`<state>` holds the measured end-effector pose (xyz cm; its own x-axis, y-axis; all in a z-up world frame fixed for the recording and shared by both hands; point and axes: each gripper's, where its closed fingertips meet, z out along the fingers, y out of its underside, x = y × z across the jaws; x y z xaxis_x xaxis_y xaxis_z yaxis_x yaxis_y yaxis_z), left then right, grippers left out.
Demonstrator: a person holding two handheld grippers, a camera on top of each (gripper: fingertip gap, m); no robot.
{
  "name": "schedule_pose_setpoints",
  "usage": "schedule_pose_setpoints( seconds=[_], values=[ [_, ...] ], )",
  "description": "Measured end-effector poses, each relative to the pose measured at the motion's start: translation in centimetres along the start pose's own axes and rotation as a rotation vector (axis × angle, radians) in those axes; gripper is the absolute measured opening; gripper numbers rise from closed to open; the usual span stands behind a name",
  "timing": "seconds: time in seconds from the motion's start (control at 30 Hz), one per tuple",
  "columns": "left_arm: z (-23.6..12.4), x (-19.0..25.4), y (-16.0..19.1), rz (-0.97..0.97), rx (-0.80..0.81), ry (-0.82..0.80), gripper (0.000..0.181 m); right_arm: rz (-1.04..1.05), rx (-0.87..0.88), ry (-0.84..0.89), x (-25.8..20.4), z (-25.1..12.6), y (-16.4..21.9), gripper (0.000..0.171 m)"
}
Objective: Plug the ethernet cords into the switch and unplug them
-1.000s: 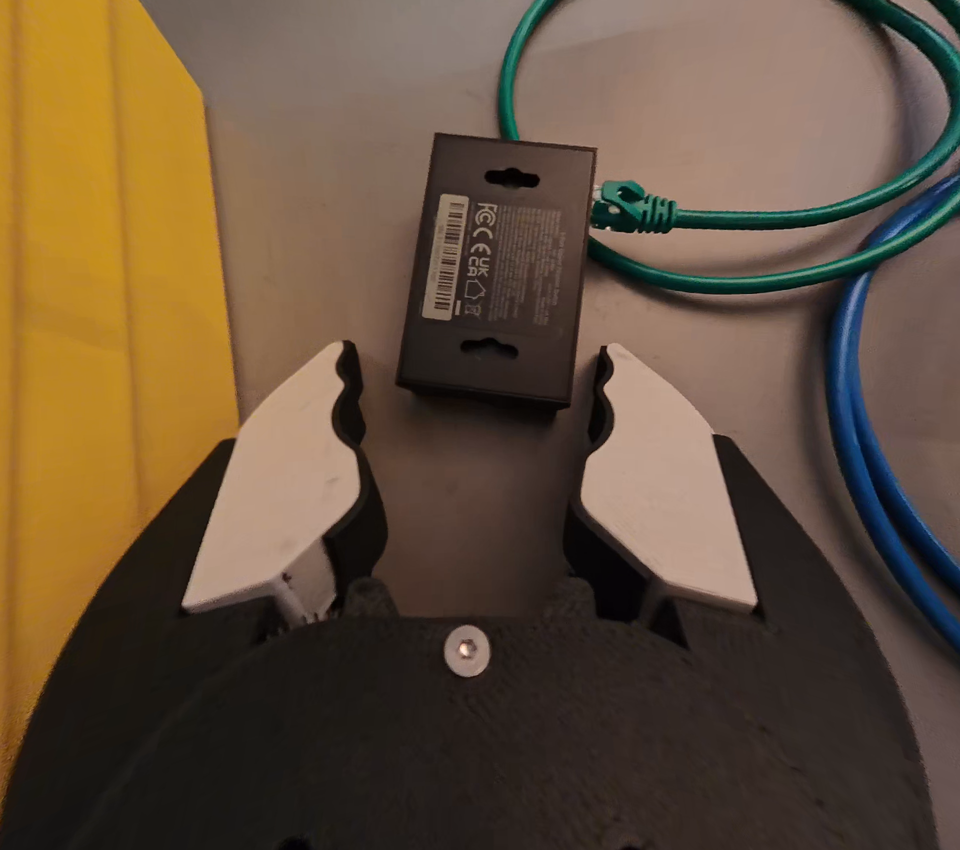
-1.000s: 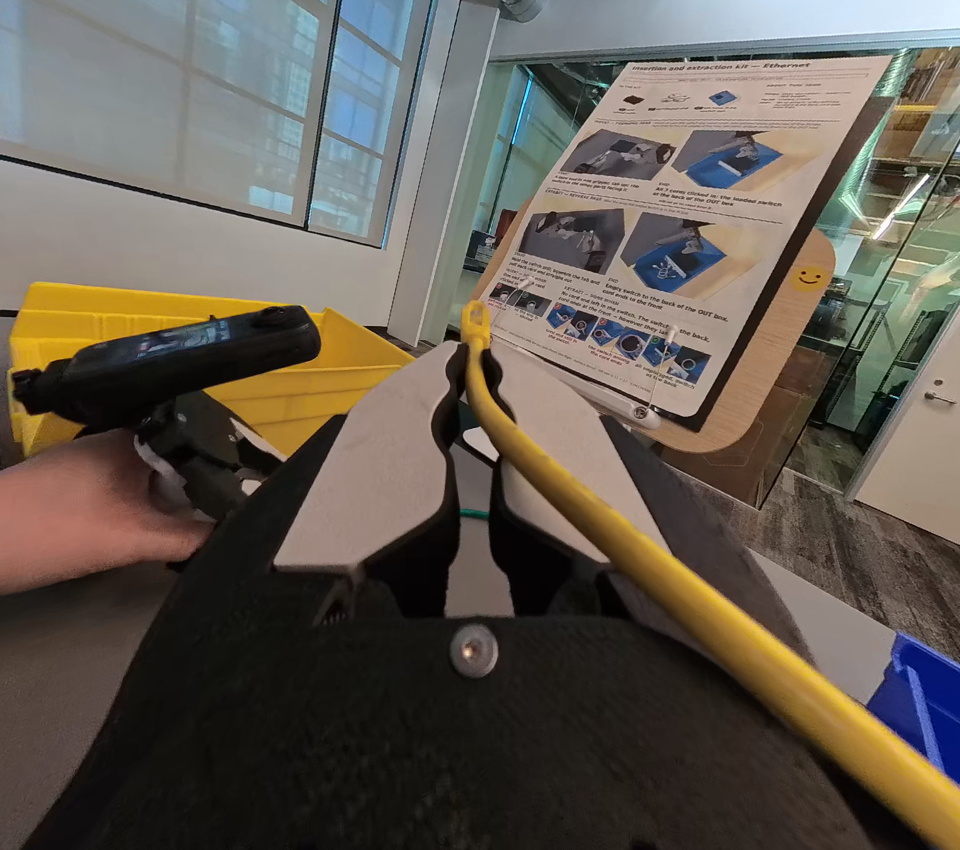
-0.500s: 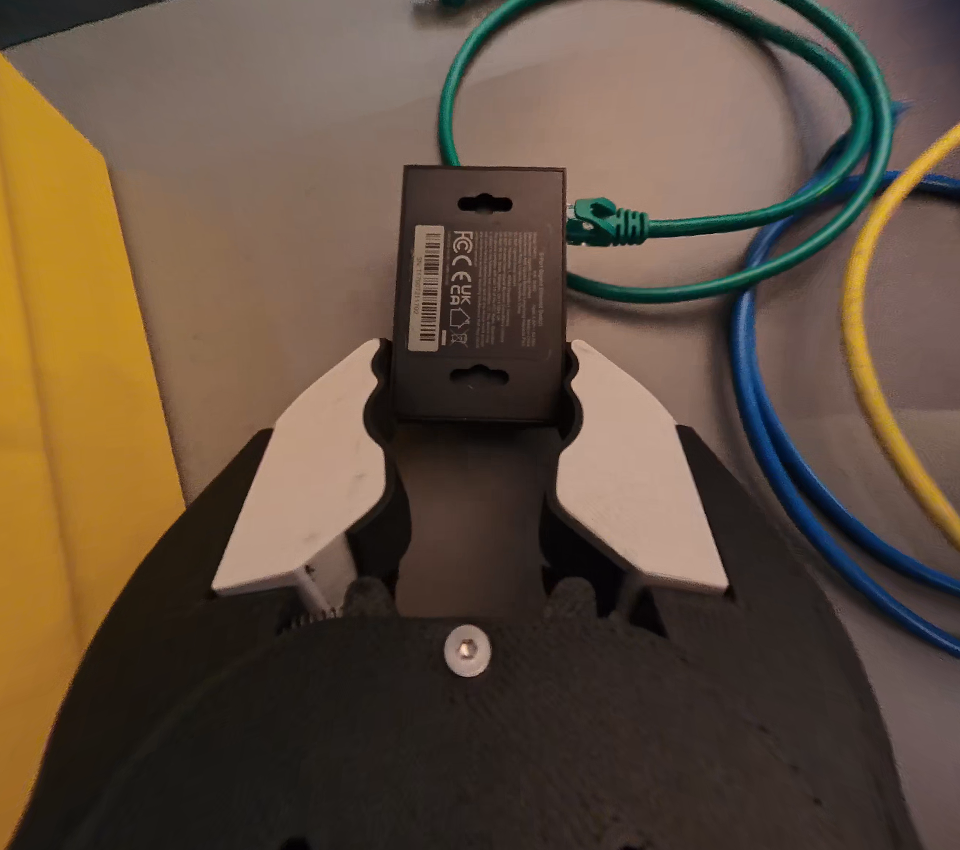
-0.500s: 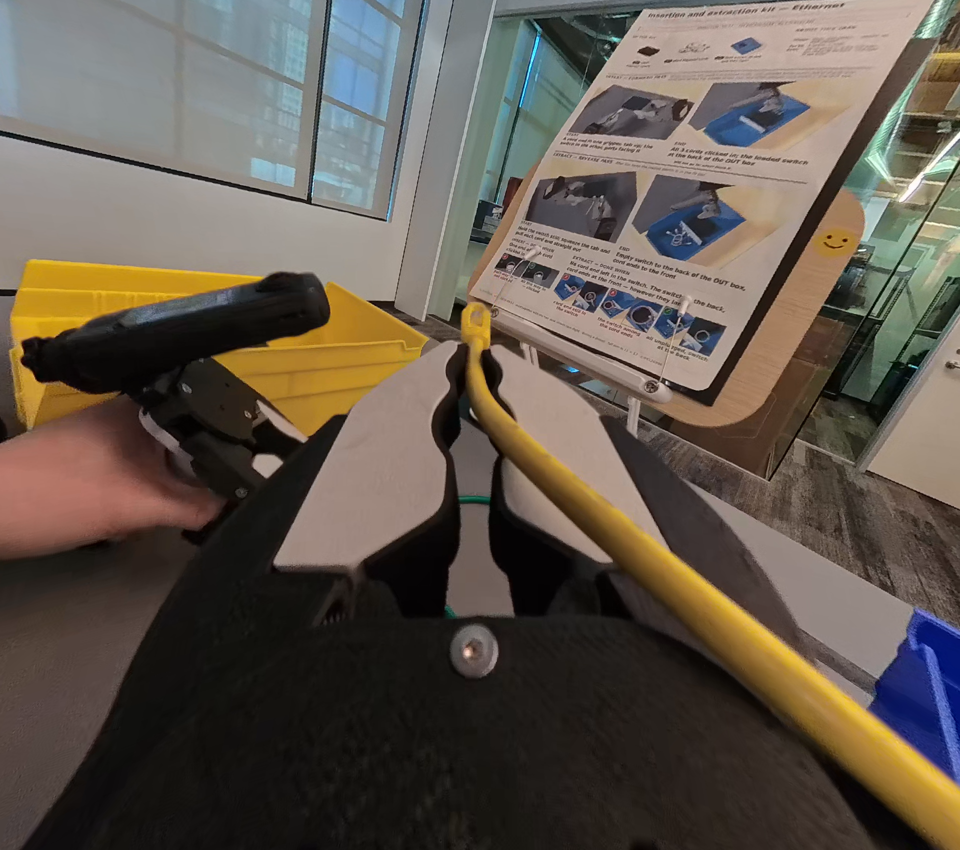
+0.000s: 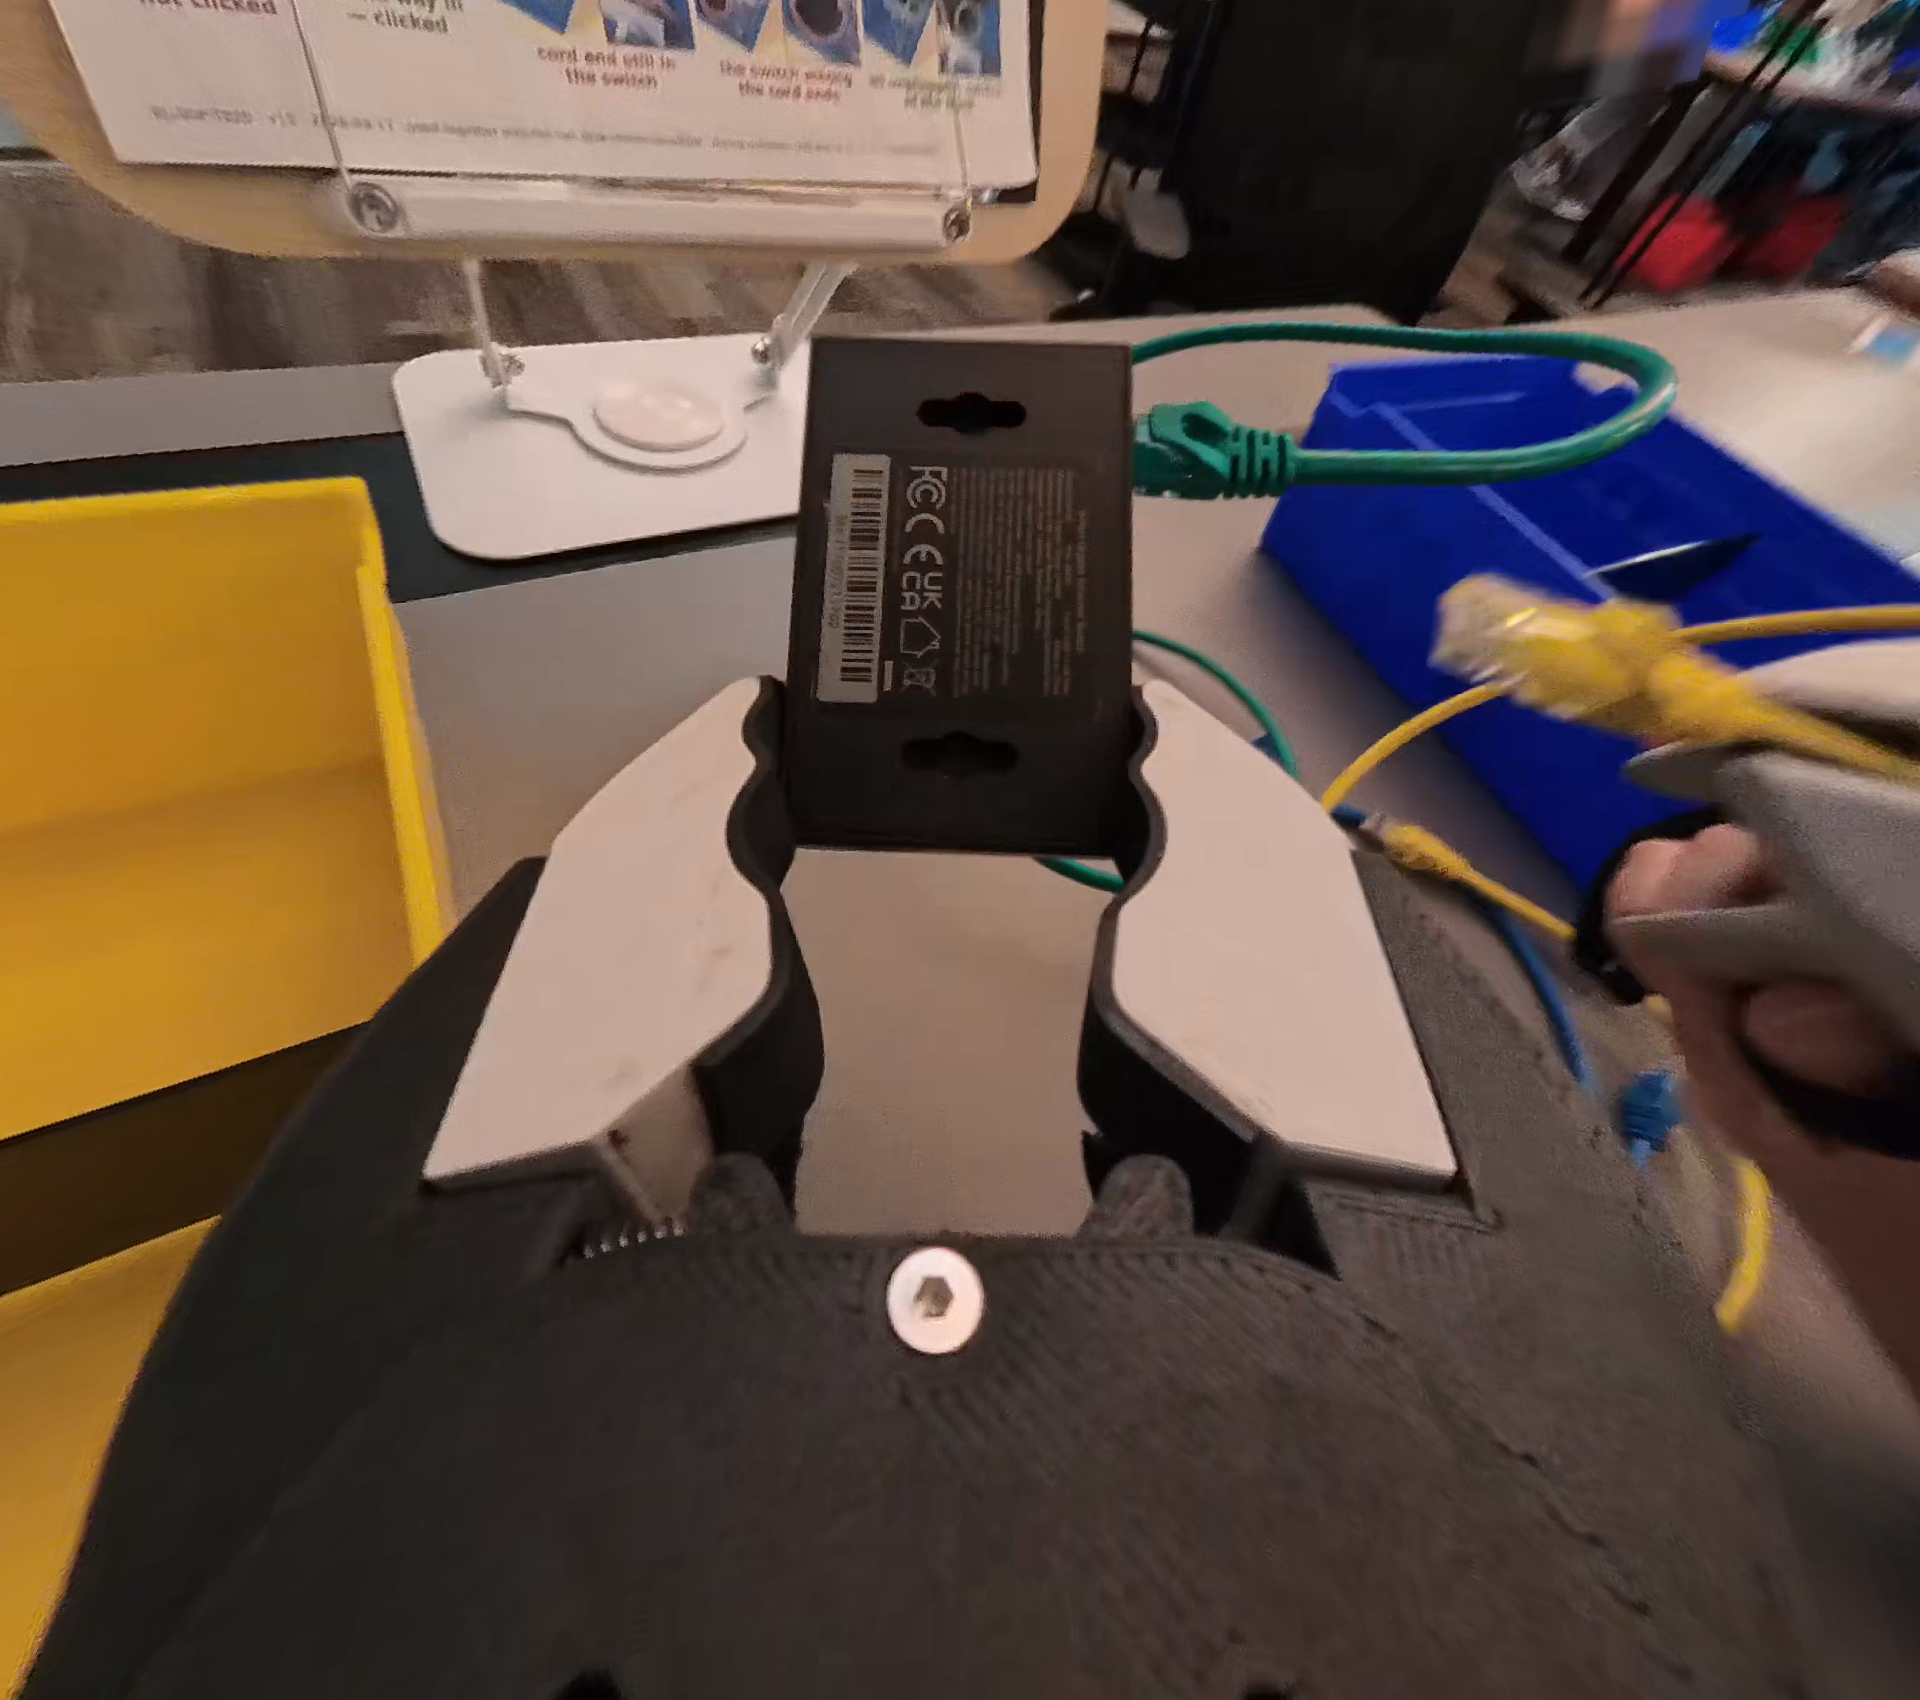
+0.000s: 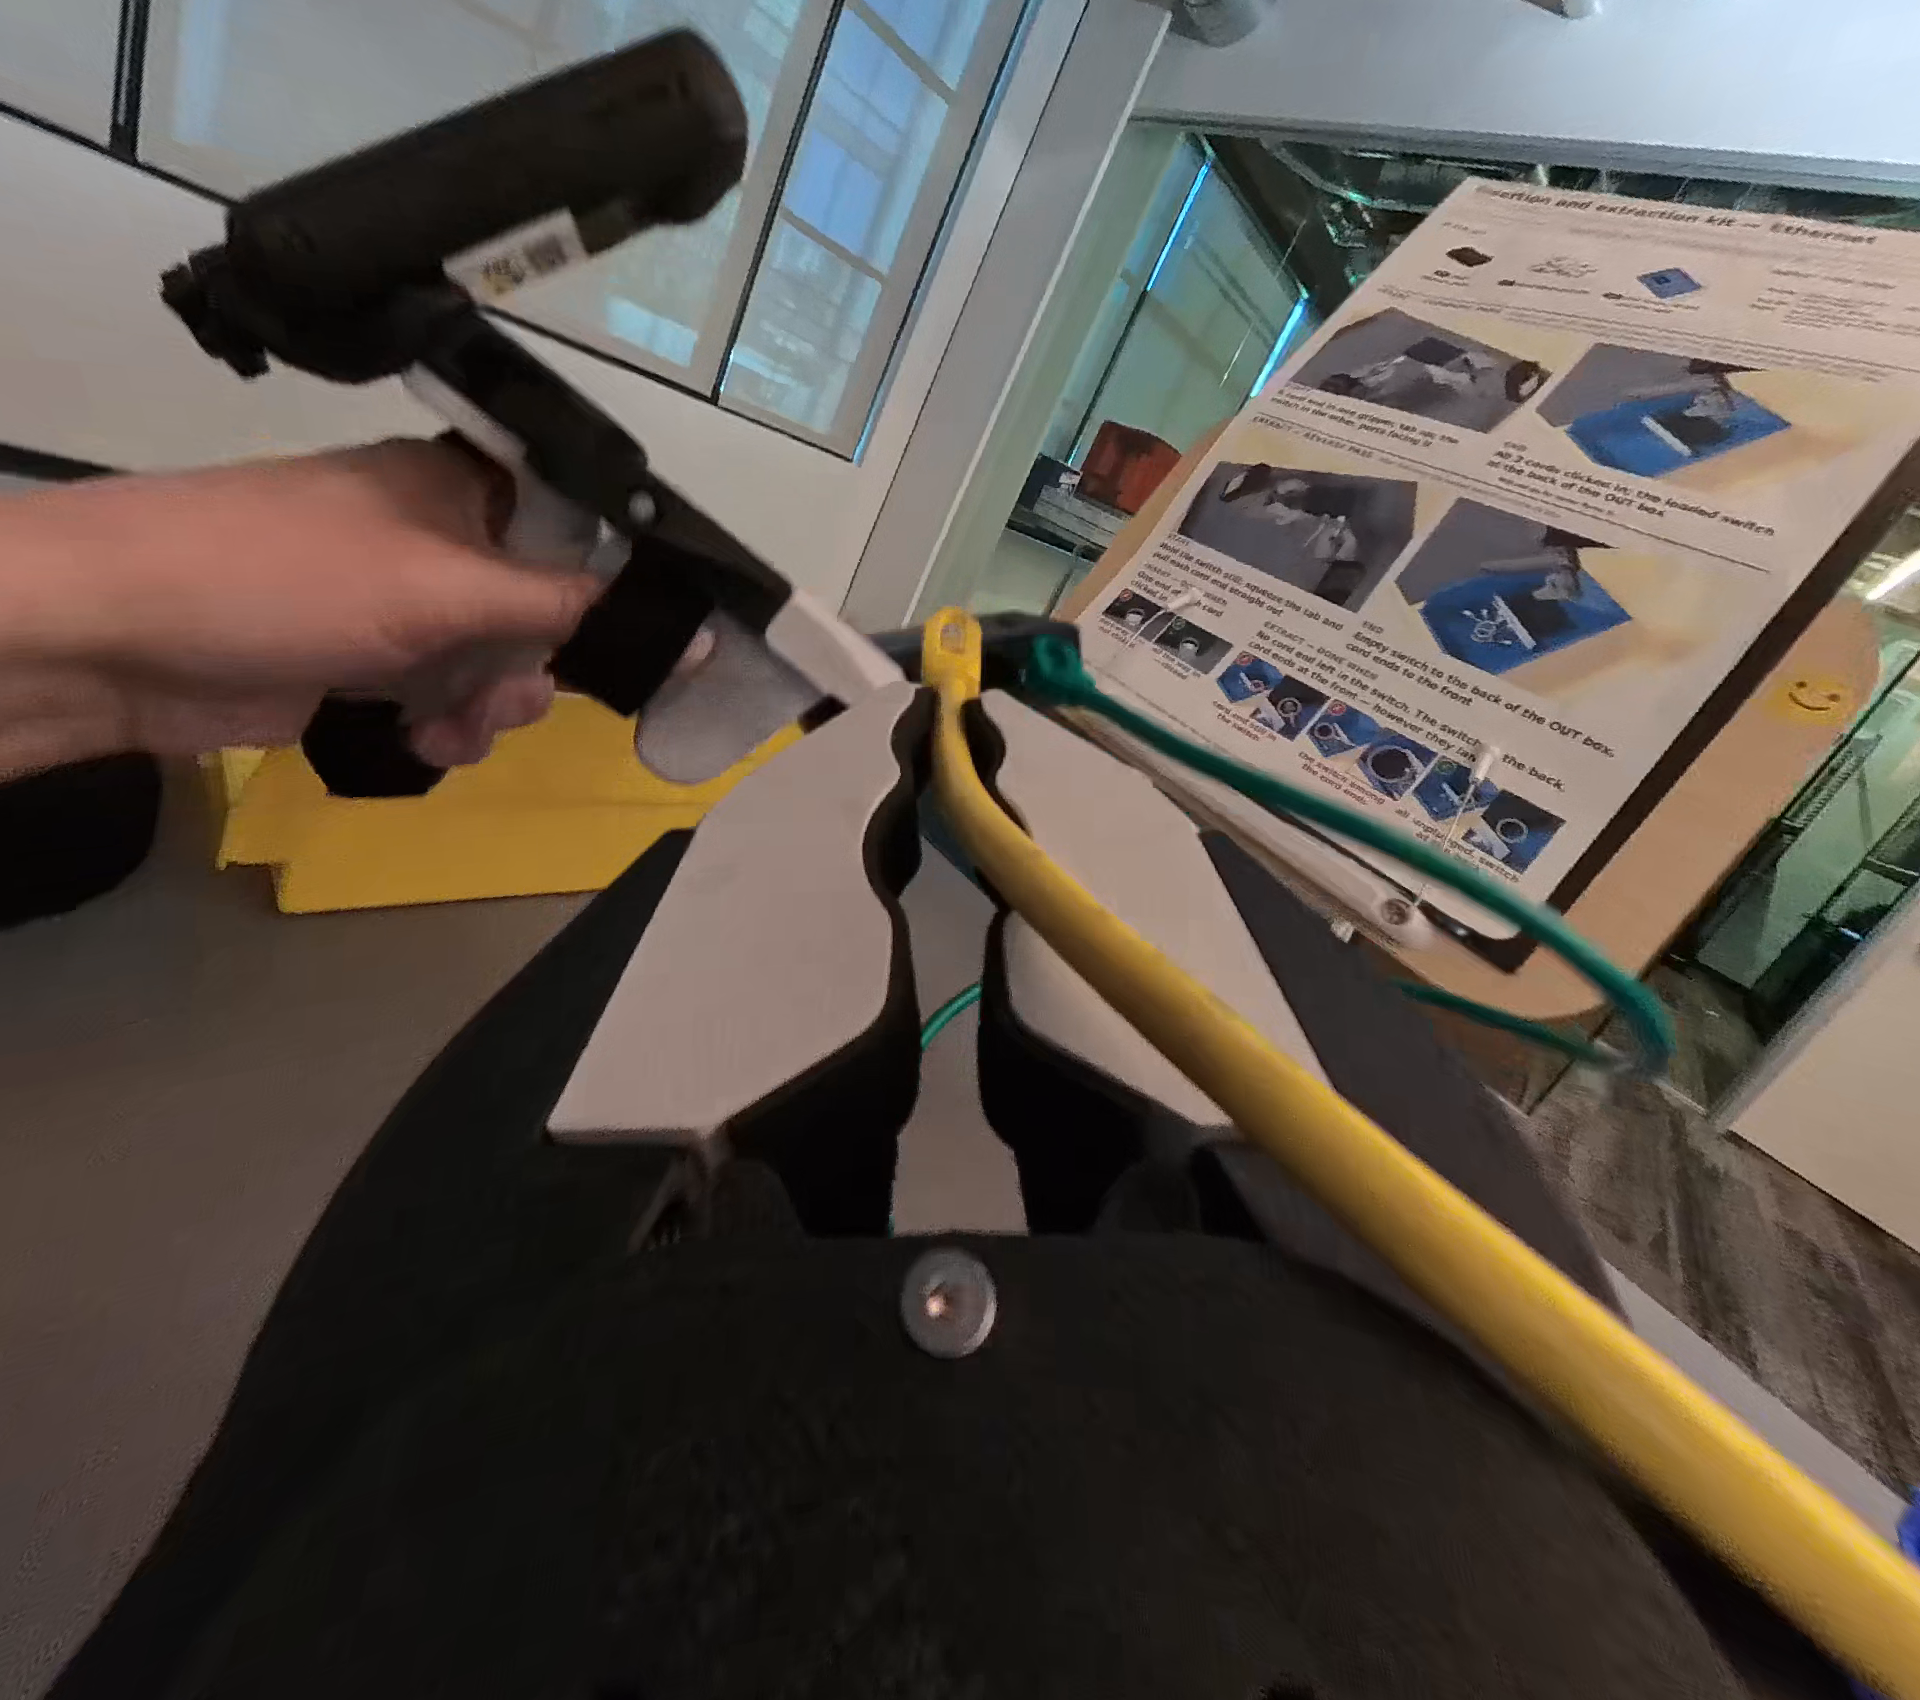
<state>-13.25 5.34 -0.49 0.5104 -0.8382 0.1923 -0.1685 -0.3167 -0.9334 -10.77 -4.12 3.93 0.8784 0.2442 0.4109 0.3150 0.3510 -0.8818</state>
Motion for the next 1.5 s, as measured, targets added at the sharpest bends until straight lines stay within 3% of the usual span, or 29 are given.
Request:
schedule_pose_setpoints(
  seconds=[0.13, 0.33, 0.6, 0.87, 1.2, 1.3, 1.37, 1.43, 1.5],
  values=[
    [-0.9, 2.0, -0.7, -0.022, 0.012, 0.112, 0.060, -0.032, -0.013, 0.004, -0.4, 0.3, 0.5, 0.006],
    [-1.3, 3.4, -0.5, 0.032, -0.025, 0.158, 0.060, -0.022, -0.004, 0.011, 0.3, 0.0, 0.4, 0.006],
    [-1.4, 4.0, 0.0, 0.120, -0.078, 0.153, 0.060, -0.084, -0.022, -0.031, -0.2, -0.1, 0.6, 0.006],
    [-2.5, 4.8, -1.3, 0.345, -0.089, 0.130, 0.059, -0.049, 0.045, 0.004, -0.1, -0.3, -0.4, 0.006],
    [-4.3, 7.4, -3.9, 0.476, 0.069, 0.130, 0.060, -0.143, 0.146, 0.058, 0.5, -1.7, -3.3, 0.006],
    [-4.7, 8.0, -4.3, 0.446, 0.090, 0.219, 0.062, -0.227, 0.152, 0.066, 0.2, -2.1, -4.1, 0.006],
    [-3.9, 7.5, -3.4, 0.411, 0.034, 0.263, 0.085, -0.263, 0.140, 0.060, -0.2, -2.0, -3.9, 0.006],
    [-3.2, 7.6, -2.1, 0.351, -0.023, 0.348, 0.070, -0.266, 0.112, 0.058, -0.2, -1.6, -3.0, 0.006],
    [-2.6, 7.4, -0.7, 0.286, -0.077, 0.401, 0.069, -0.248, 0.094, 0.054, 0.0, -1.5, -2.2, 0.006]
  ],
)
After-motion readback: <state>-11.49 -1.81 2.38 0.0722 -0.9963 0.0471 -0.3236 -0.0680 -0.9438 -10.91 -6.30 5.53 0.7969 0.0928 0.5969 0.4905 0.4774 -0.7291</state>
